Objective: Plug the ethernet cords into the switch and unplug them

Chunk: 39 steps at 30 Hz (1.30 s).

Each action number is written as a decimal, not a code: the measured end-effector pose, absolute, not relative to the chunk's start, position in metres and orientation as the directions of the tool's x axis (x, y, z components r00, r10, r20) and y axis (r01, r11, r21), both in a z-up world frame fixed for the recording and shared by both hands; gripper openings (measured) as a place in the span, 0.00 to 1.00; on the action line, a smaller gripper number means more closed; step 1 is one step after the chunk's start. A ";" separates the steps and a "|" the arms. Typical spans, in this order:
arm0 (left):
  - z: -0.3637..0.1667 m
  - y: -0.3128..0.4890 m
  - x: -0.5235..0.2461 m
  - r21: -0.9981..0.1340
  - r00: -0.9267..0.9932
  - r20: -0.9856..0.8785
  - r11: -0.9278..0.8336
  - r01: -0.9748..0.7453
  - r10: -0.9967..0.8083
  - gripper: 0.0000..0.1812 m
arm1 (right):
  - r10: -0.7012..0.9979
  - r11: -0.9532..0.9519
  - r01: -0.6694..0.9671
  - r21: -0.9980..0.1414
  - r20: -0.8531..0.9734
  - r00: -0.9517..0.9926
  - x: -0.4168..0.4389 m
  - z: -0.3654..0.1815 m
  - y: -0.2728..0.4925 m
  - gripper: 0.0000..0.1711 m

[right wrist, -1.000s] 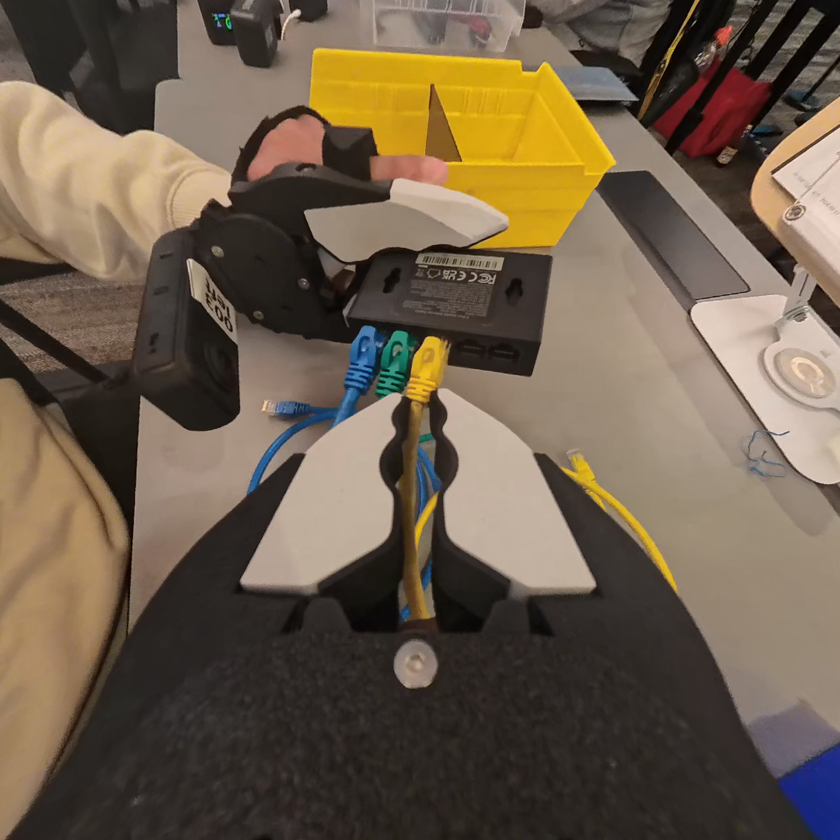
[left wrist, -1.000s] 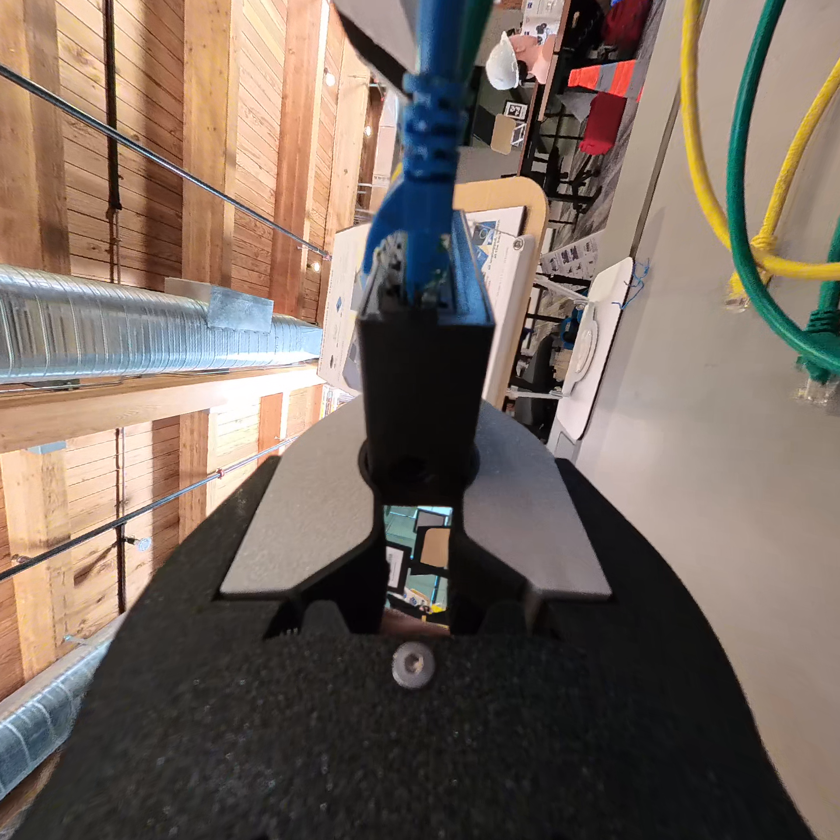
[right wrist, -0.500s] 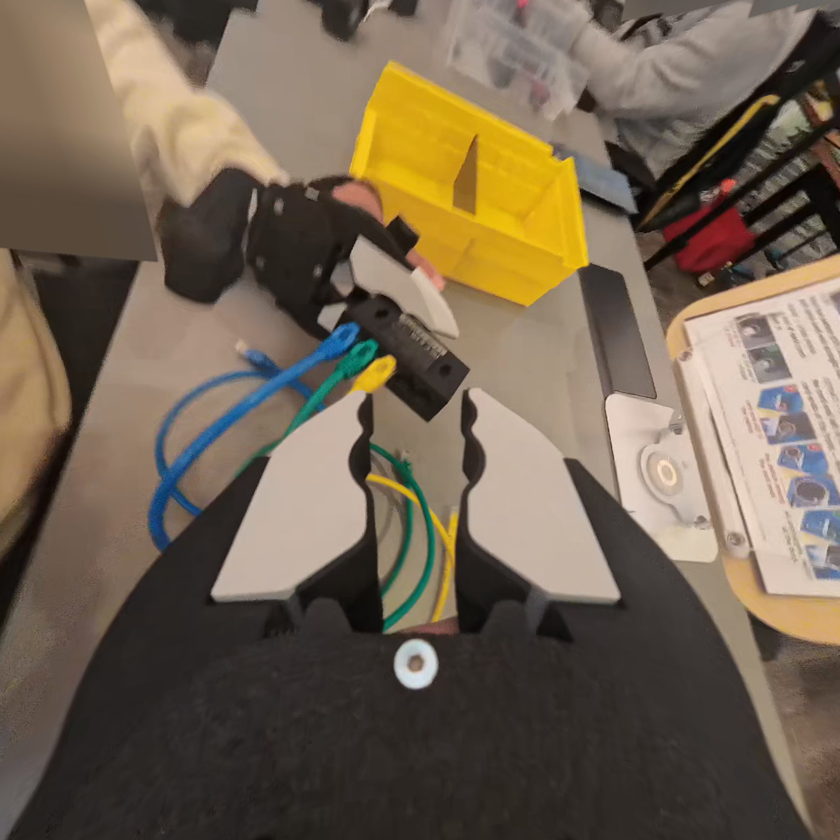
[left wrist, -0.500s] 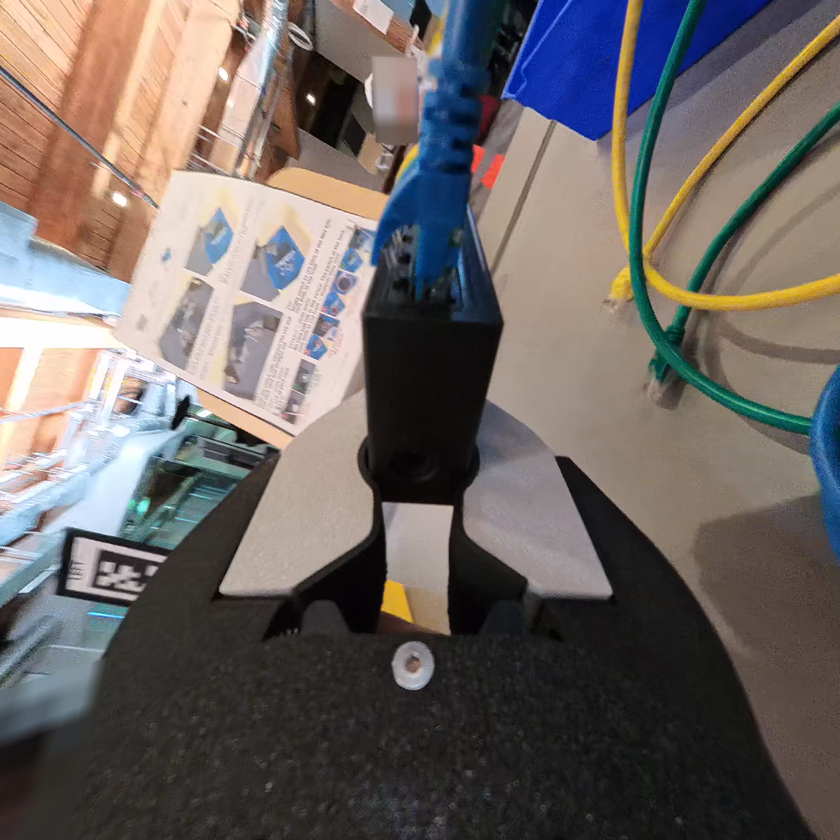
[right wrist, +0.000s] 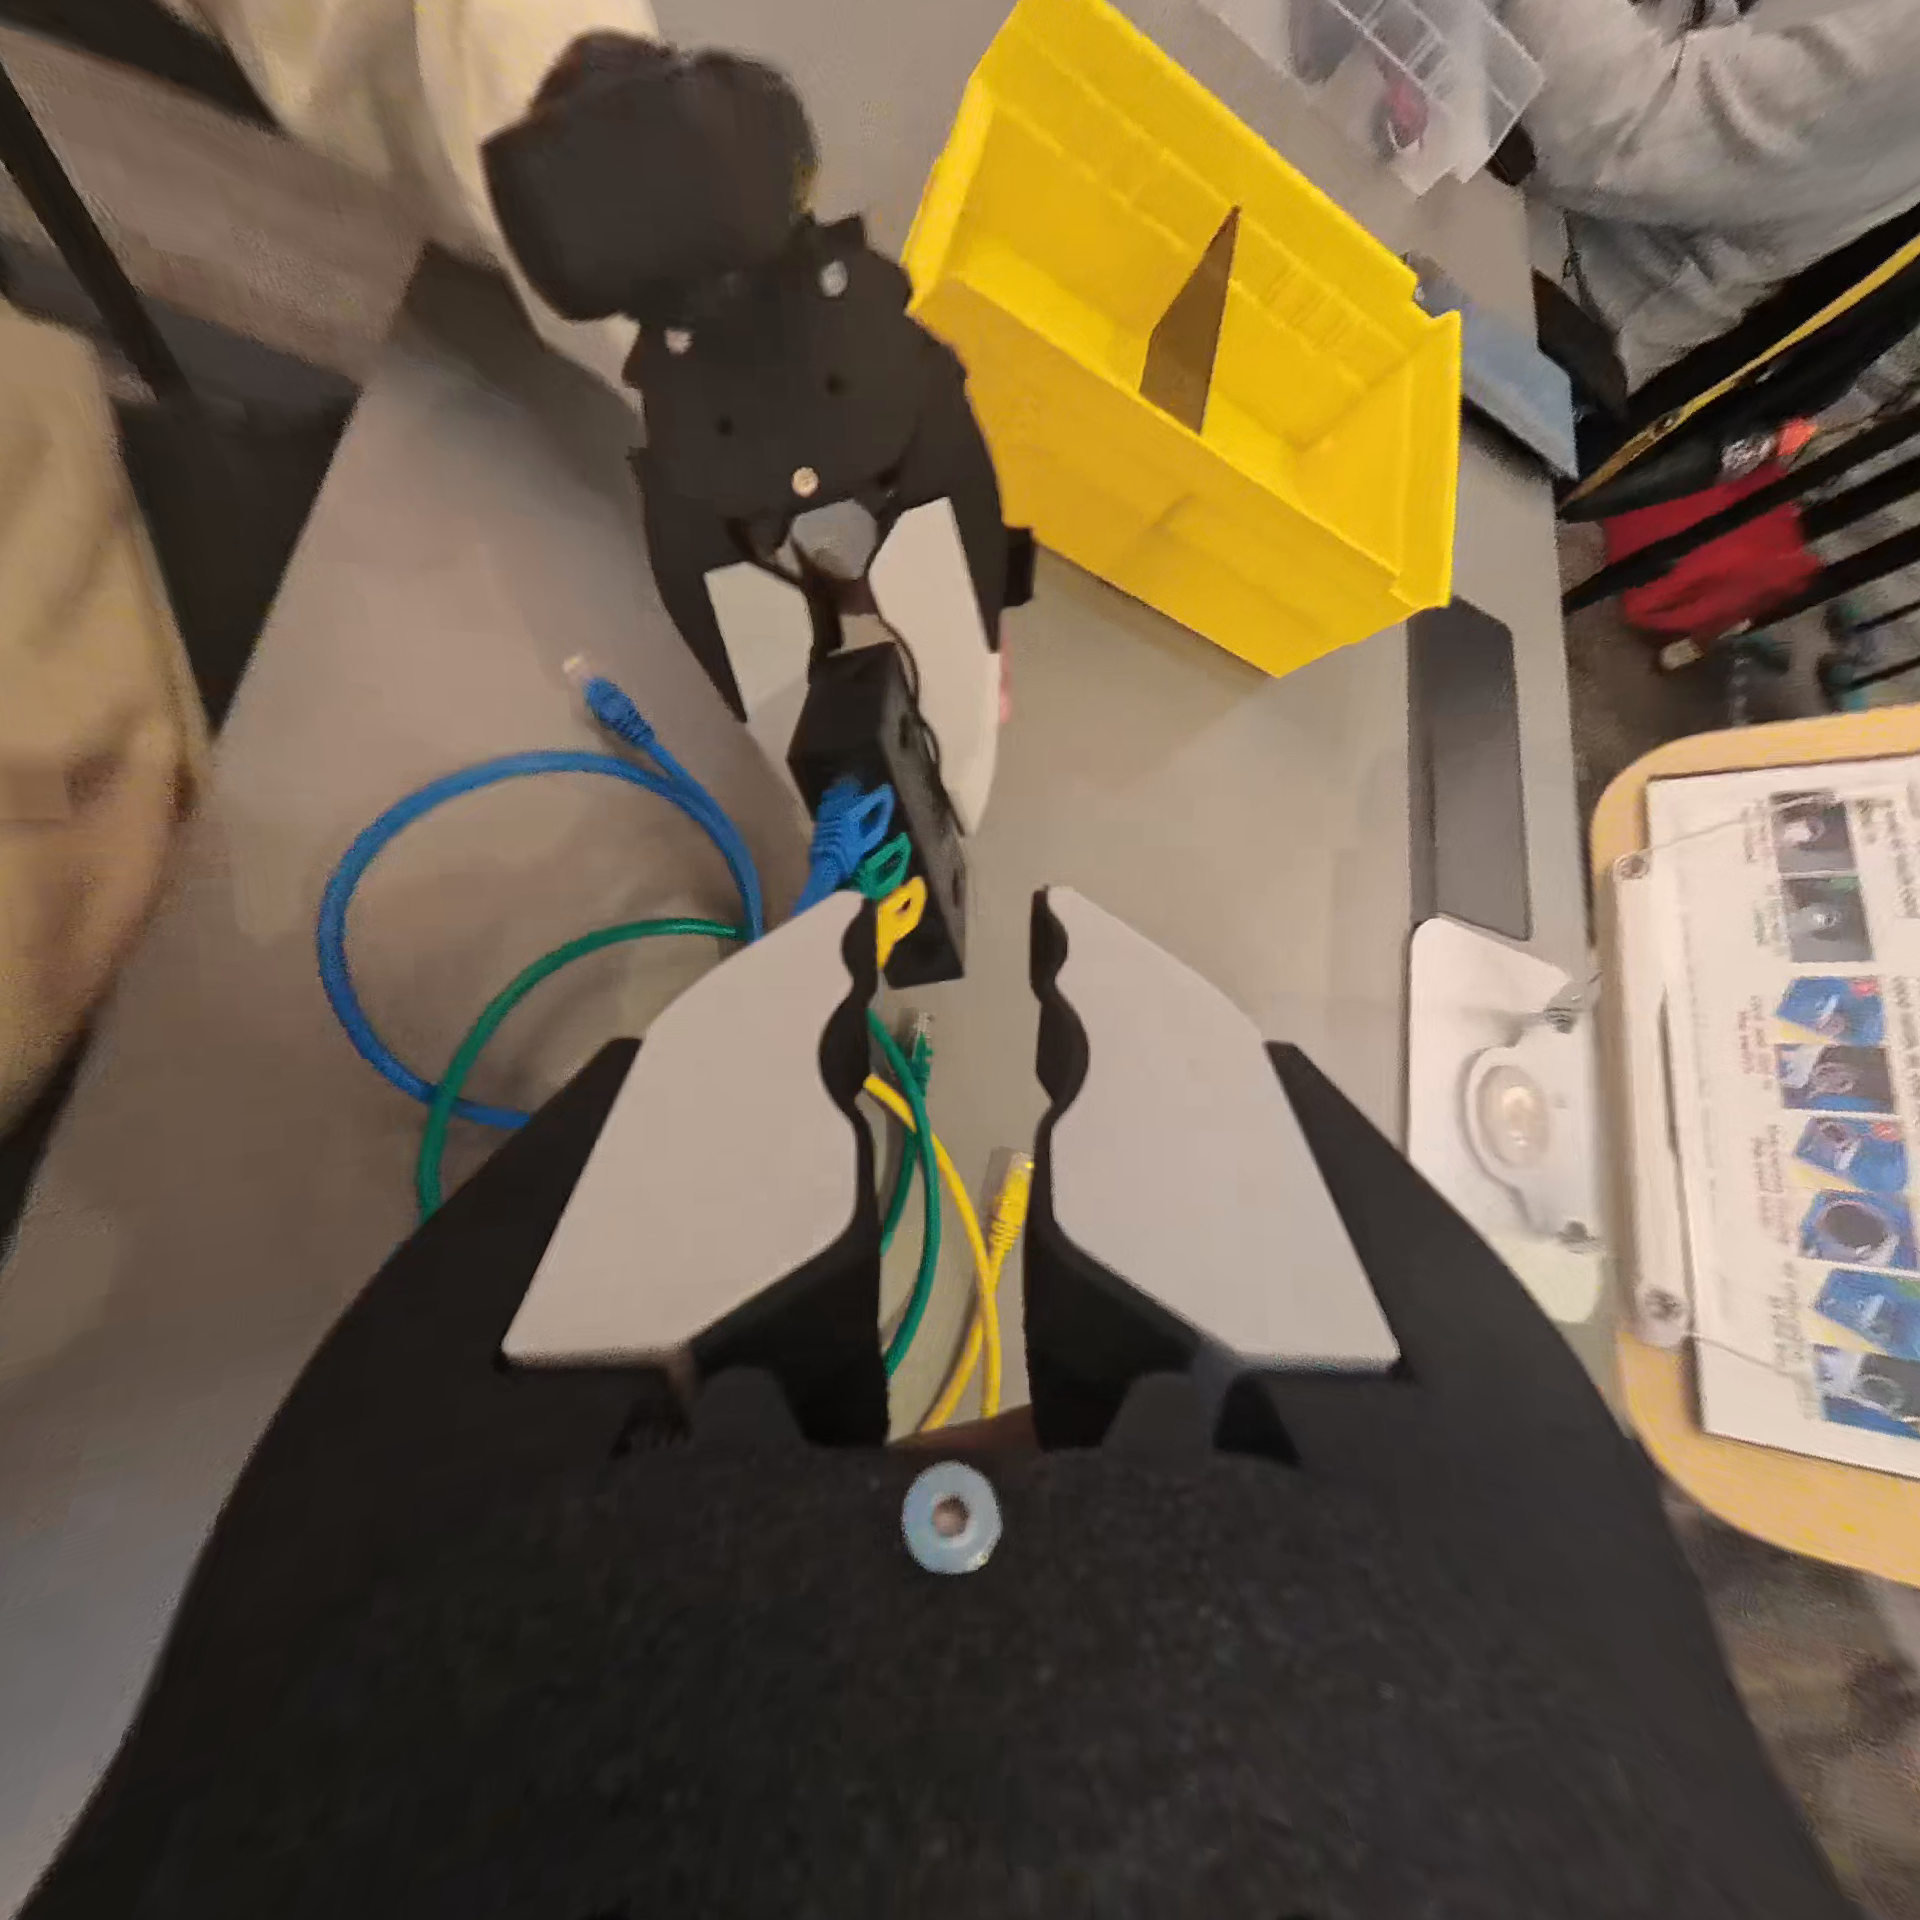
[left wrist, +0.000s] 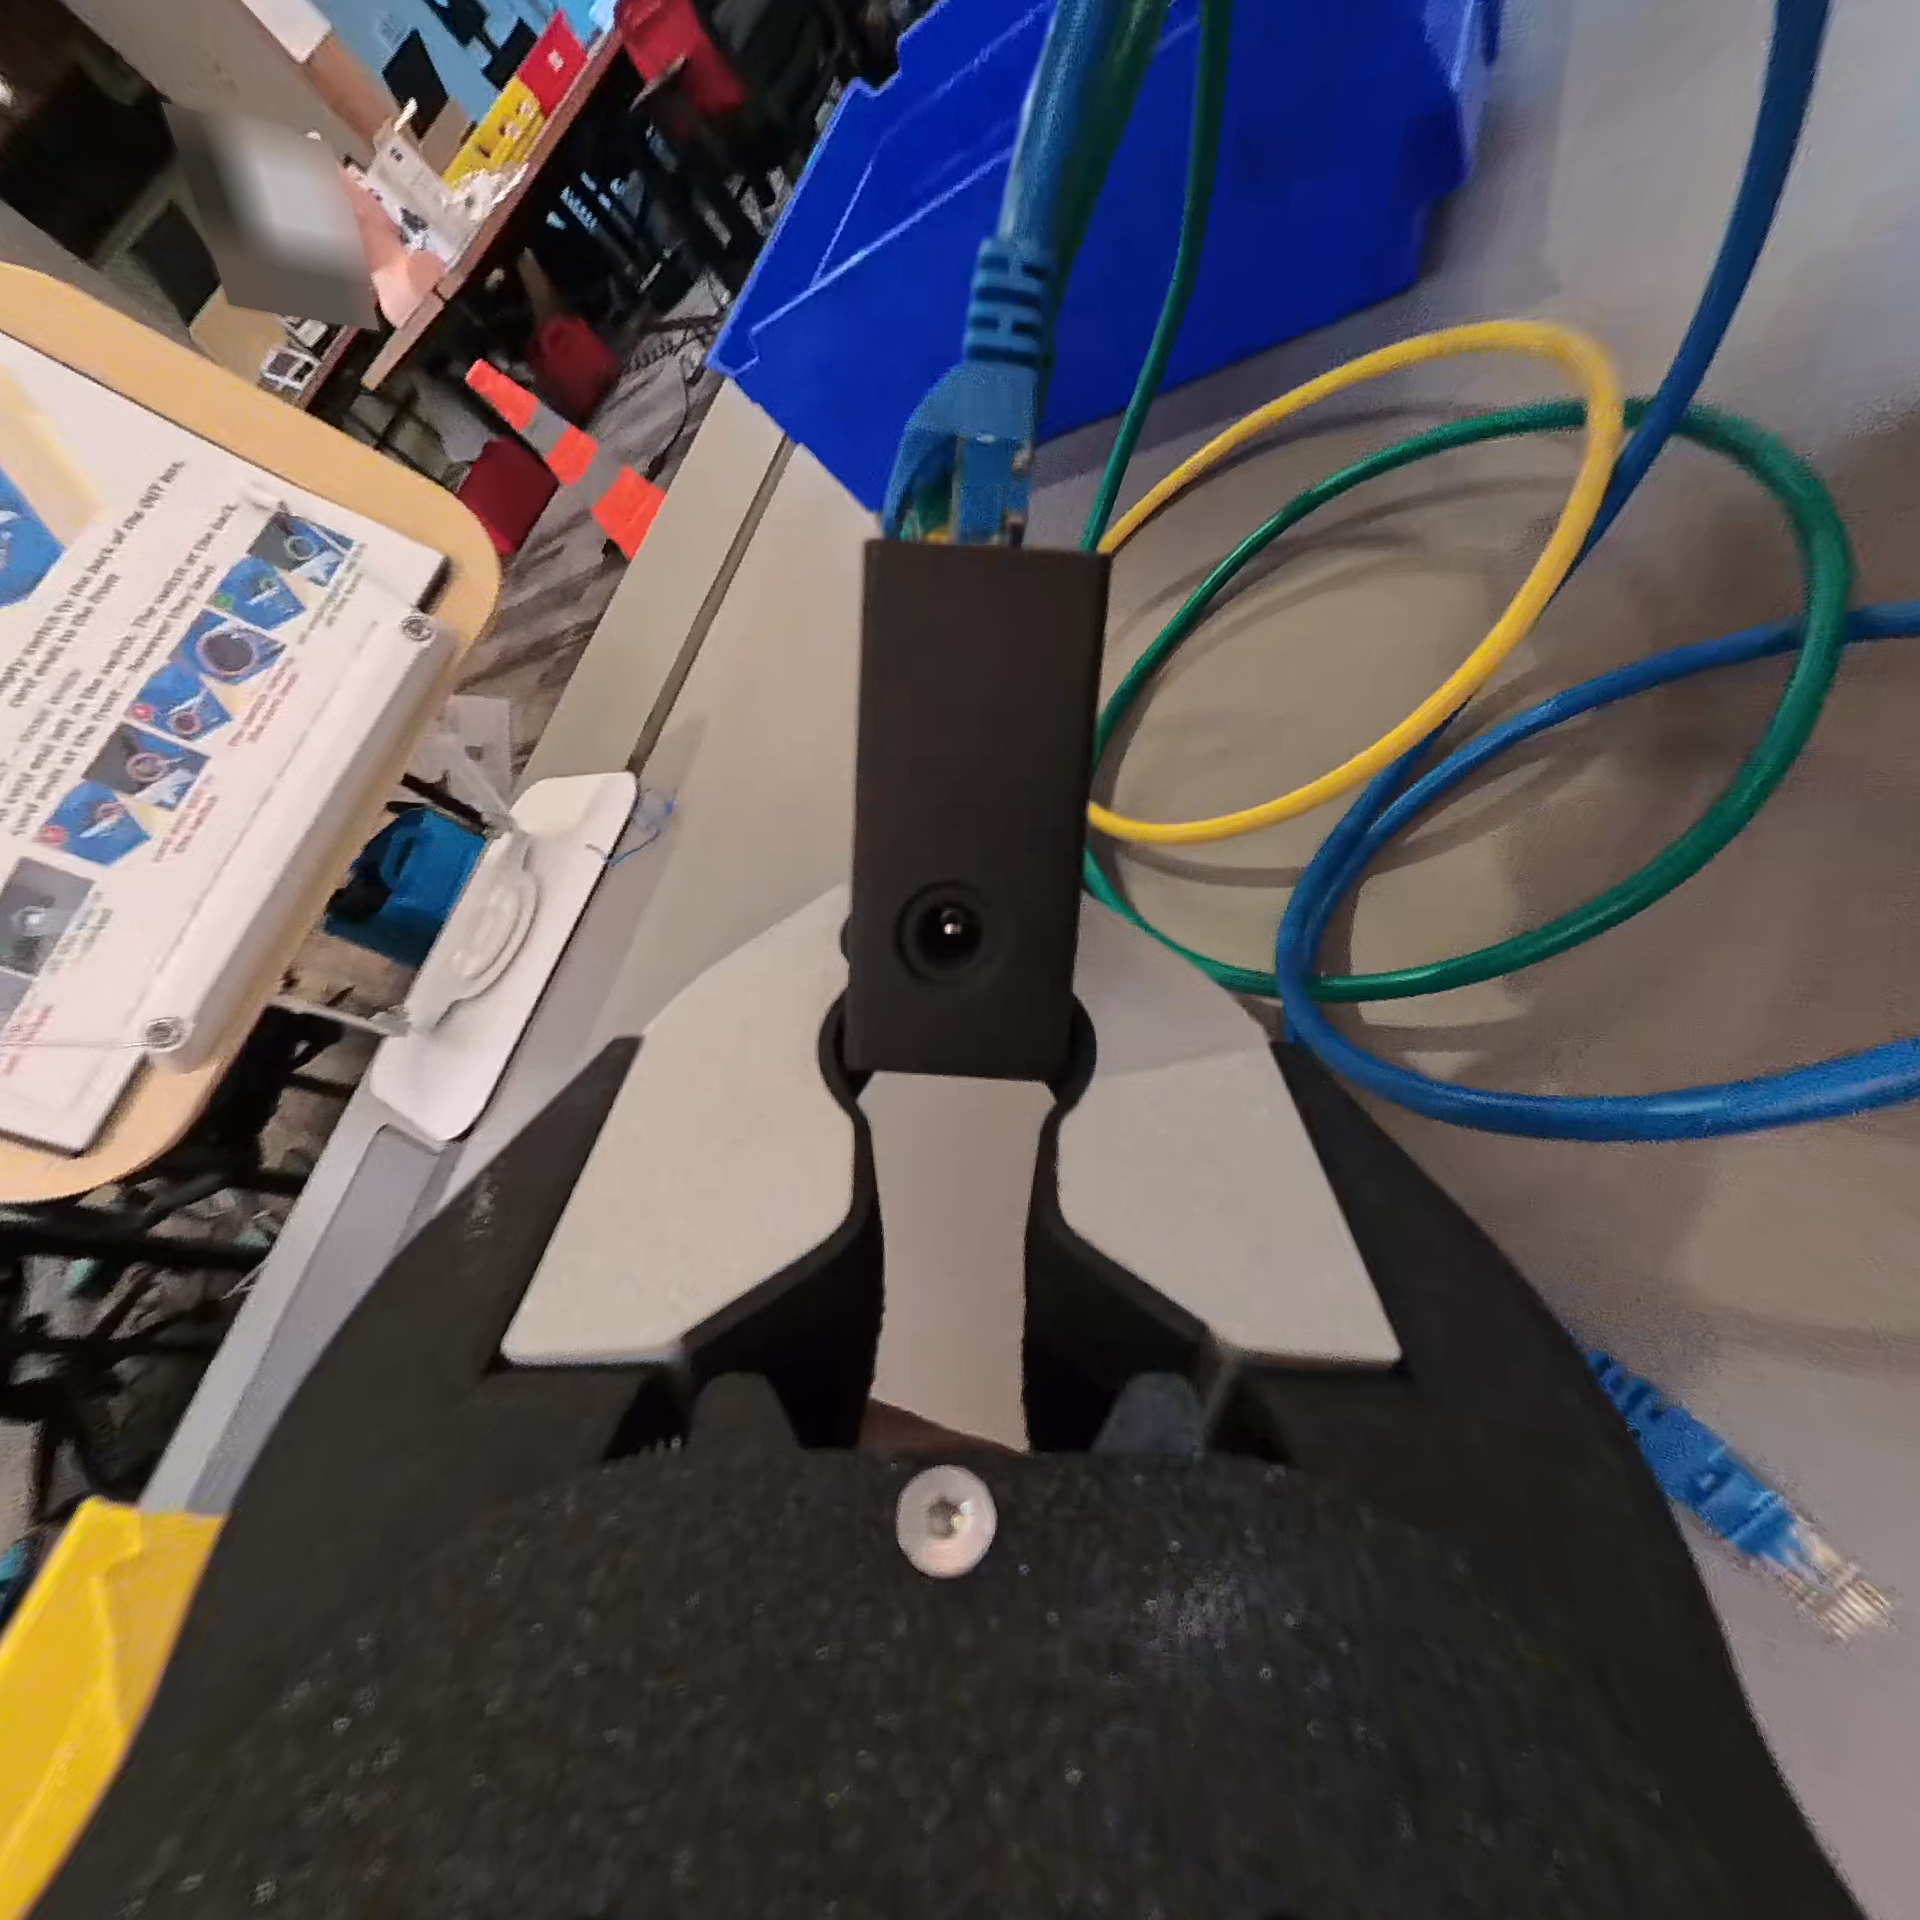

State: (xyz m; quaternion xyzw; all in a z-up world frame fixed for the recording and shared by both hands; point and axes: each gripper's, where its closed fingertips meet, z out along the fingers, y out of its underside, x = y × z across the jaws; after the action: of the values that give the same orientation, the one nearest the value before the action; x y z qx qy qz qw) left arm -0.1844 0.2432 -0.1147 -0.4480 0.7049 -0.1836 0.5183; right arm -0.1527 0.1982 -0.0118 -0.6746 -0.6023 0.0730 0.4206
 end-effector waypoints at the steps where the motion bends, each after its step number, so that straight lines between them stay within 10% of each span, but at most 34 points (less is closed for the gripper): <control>1: -0.114 0.240 -0.184 -0.743 -0.070 -0.542 0.517 -0.426 -0.837 0.16 | 0.886 0.048 0.725 -0.687 0.364 0.287 -0.150 -0.007 0.198 0.18; 7: -0.092 0.224 -0.186 -0.902 -0.127 -0.304 0.328 -0.282 -0.944 0.16 | 0.869 -0.068 0.500 -0.863 0.195 0.455 -0.157 0.021 0.176 0.21; 18: -0.066 0.217 -0.177 -0.848 -0.256 -0.324 0.400 -0.347 -0.911 0.16 | 0.892 -0.025 0.861 -0.507 0.378 0.248 -0.191 -0.045 0.213 0.16; 28: -0.054 0.223 -0.196 -0.982 -0.267 0.078 -0.028 -0.186 -0.960 0.17 | 0.939 -0.250 0.494 -0.833 -0.085 0.332 -0.193 -0.016 0.225 0.16; 39: -0.059 0.203 -0.193 -0.981 -0.388 0.170 -0.119 -0.153 -0.906 0.16 | 0.950 -0.242 0.533 -0.811 -0.086 0.301 -0.211 -0.017 0.217 0.19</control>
State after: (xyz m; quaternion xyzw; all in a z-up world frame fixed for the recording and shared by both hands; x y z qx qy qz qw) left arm -0.1935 0.2025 -0.0594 -0.4537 0.5834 -0.5946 0.3167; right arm -0.2115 0.2168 -0.0173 -0.7283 -0.5089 0.3010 0.3463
